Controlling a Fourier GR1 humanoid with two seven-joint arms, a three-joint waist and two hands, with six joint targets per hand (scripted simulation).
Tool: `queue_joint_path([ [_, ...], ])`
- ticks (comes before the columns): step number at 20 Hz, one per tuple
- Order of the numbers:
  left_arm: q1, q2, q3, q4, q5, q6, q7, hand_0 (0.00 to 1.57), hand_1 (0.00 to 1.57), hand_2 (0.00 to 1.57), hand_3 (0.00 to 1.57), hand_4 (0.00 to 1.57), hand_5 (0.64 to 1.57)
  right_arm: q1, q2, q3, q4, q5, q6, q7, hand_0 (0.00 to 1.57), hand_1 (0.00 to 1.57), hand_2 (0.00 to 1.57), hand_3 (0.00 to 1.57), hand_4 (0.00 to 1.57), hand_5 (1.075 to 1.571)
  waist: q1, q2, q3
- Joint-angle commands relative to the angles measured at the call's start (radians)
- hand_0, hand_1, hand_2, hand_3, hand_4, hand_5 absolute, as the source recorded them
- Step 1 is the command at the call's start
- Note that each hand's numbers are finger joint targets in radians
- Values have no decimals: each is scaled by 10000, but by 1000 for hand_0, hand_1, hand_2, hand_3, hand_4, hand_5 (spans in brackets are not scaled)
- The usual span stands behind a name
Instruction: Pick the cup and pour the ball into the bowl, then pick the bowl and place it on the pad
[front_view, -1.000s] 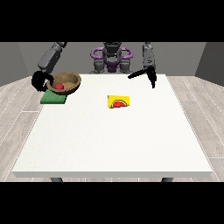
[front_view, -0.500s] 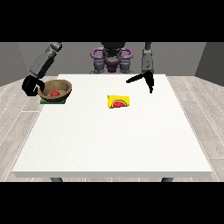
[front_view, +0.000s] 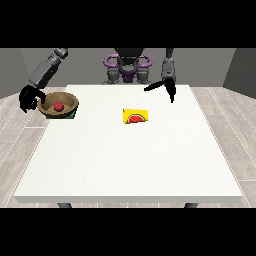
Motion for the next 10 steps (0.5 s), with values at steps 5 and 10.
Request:
queue_joint_path([
  [5, 716, 6, -193, -565, 235, -432, 227, 0, 0, 0, 0, 0, 1566, -58, -168, -42, 414, -121, 194, 684, 1571, 1571, 1571, 489, 739, 1570, 176, -514, -8],
  [10, 250, 203, 310, -365, 553, -519, 509, 0, 0, 0, 0, 0, 1566, 262, 338, 562, 143, 476, -112, 180, 1571, 1571, 1571, 927, 711, 1570, 92, -498, -9],
])
